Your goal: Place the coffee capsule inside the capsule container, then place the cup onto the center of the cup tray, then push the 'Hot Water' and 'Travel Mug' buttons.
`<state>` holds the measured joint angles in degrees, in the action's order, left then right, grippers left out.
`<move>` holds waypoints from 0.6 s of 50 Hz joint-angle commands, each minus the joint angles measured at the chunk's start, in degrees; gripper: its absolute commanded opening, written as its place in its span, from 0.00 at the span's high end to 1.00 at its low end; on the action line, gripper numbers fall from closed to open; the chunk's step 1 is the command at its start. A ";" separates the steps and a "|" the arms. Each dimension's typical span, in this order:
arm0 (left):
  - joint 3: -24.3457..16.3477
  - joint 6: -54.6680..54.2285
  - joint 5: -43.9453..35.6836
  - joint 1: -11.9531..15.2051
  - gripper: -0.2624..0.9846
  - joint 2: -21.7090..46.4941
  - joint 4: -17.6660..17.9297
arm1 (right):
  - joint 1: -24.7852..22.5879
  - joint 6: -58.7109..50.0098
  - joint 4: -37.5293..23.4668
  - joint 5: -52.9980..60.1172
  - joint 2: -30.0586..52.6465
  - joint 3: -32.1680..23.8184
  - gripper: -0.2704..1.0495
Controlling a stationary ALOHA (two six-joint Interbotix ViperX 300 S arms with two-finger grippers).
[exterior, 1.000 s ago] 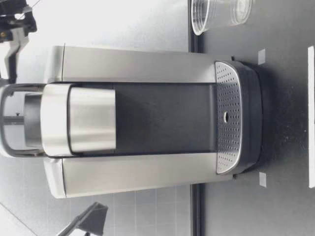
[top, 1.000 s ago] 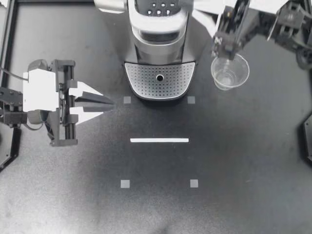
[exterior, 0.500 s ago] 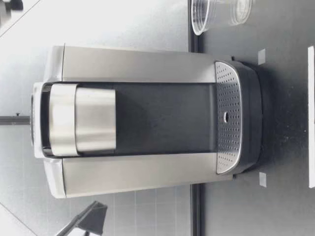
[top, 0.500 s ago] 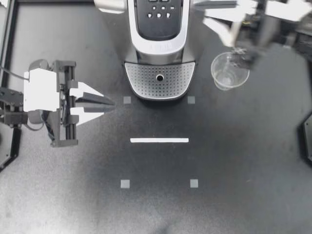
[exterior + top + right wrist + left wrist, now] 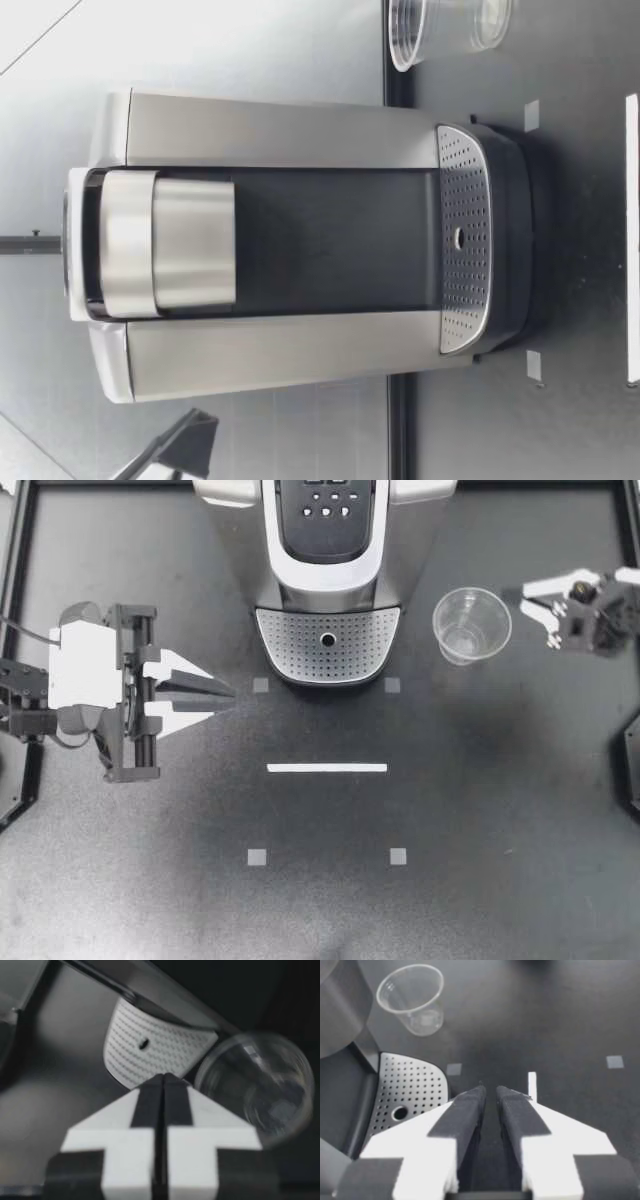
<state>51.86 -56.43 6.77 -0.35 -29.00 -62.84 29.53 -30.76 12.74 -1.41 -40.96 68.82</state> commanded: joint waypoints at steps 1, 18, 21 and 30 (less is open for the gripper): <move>-0.79 -0.09 -0.79 0.09 0.60 -0.18 0.09 | 0.35 -0.70 0.09 -0.35 0.62 0.18 0.73; -0.70 0.00 -1.41 0.09 0.60 1.76 0.09 | 3.34 -1.41 0.00 -0.79 6.24 0.88 0.61; -0.79 0.00 -1.32 0.09 0.60 2.11 0.09 | 4.31 -1.41 0.09 -0.62 7.29 0.70 0.55; -0.70 0.00 -1.32 0.09 0.60 2.72 0.09 | 4.75 -1.32 0.00 -0.26 10.20 0.26 0.40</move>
<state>51.86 -56.43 5.71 -0.44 -26.02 -62.84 33.84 -32.17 12.74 -2.29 -31.55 70.31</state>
